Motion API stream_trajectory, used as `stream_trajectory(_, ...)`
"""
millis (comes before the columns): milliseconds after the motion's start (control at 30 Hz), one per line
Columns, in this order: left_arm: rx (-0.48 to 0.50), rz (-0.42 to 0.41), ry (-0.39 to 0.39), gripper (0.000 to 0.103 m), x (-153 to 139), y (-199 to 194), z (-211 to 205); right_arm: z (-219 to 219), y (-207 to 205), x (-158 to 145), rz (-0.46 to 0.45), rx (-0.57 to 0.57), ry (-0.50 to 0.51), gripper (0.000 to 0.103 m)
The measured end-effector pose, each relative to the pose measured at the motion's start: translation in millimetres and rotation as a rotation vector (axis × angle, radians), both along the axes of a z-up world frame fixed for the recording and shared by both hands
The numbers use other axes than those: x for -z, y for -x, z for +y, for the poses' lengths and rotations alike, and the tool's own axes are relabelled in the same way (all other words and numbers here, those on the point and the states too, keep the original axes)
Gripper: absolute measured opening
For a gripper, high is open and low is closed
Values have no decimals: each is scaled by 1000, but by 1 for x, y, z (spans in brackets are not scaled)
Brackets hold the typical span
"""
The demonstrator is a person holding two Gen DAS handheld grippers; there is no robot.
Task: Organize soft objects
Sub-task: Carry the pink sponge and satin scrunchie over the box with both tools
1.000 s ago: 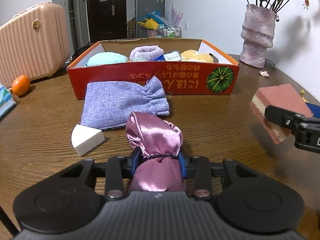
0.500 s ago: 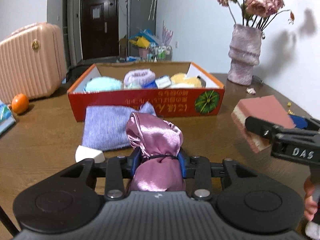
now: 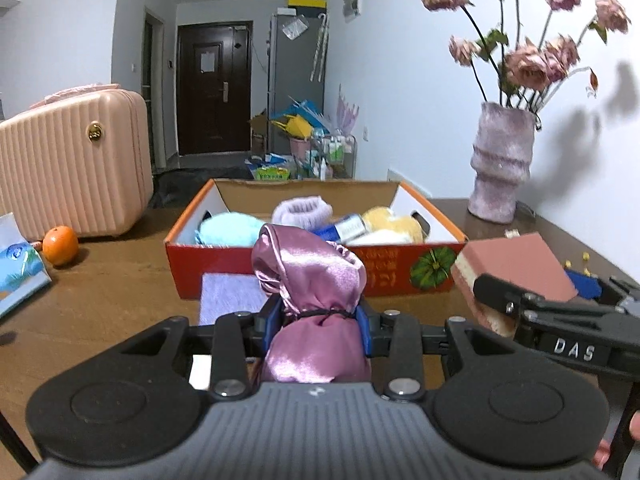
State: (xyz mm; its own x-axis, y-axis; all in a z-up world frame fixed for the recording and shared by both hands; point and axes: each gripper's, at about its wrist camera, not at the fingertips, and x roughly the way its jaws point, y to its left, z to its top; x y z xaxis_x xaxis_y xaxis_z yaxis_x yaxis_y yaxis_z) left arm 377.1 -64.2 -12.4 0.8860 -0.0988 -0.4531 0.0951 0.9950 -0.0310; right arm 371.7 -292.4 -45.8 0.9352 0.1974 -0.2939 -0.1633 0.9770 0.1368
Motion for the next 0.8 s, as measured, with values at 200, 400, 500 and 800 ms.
stream_trajectory(200,-19,-31,23,38,-9,-15,8,11,-11,-2,-18,-3,-2,98)
stream_trajectory(400,-43,-59,41,38,-16,-34,14,25,-27,-5,-41,-5,5,98)
stream_trajectory(500,-48,-63,50,38,-18,-46,16,31,-37,-6,-47,-7,2,98)
stream_trajectory(800,-56,-81,57,38,-19,-76,18,42,-68,-8,-64,-12,0,98)
